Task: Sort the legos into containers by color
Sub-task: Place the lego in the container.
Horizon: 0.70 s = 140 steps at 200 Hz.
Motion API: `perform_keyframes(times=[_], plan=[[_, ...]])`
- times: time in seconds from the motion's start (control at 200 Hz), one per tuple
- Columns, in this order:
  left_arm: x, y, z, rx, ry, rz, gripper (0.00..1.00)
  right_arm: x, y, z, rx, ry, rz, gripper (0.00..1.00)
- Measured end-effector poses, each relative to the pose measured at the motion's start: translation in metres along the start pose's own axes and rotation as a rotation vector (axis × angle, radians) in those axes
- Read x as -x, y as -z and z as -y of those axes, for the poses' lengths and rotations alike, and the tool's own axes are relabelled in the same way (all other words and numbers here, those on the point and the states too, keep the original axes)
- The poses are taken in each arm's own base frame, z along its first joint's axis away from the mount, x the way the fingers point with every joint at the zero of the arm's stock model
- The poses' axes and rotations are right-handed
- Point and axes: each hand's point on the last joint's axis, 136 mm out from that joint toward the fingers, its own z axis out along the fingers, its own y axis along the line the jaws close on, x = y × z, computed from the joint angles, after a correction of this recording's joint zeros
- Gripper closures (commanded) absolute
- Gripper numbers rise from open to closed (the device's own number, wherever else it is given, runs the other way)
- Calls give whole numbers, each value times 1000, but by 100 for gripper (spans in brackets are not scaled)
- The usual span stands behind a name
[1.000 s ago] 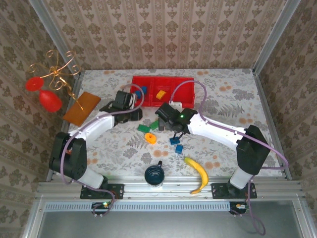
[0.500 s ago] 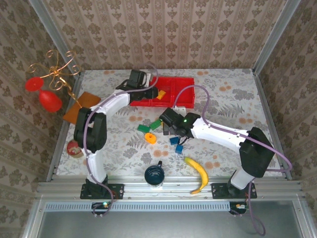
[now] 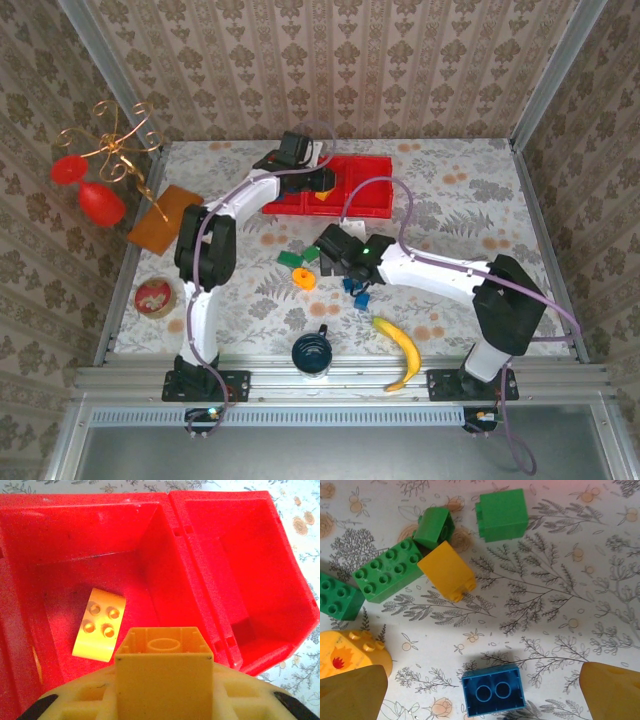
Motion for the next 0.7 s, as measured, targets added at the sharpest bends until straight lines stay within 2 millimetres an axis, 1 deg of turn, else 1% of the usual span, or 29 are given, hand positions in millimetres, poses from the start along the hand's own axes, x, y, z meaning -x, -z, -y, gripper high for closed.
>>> perform_keyframes(times=[0.1,0.21,0.275,0.395,0.48,0.615,0.7], plan=[[-1,-5,-2,4,-1,-15,65,-2,-5,-9,0,21,-7,0],[-1,-7,-4,7,-7,-20,57,0,-6,-20,15,34,-1,0],[1,-6,-5,9,-14,-20,53,0,-5,-23,22,36,2,0],[8,-4,-5,10,-19,-9,44,1,-5,-25,29,34,4,0],[13,-1,-4,7,-22,1,40,0,-5,-26,34,36,0,0],[12,-1,-5,9,-19,-1,35,-2,-5,-27,43,37,-10,0],[8,5,-6,10,-14,-7,32,-2,-4,-27,43,34,-12,0]])
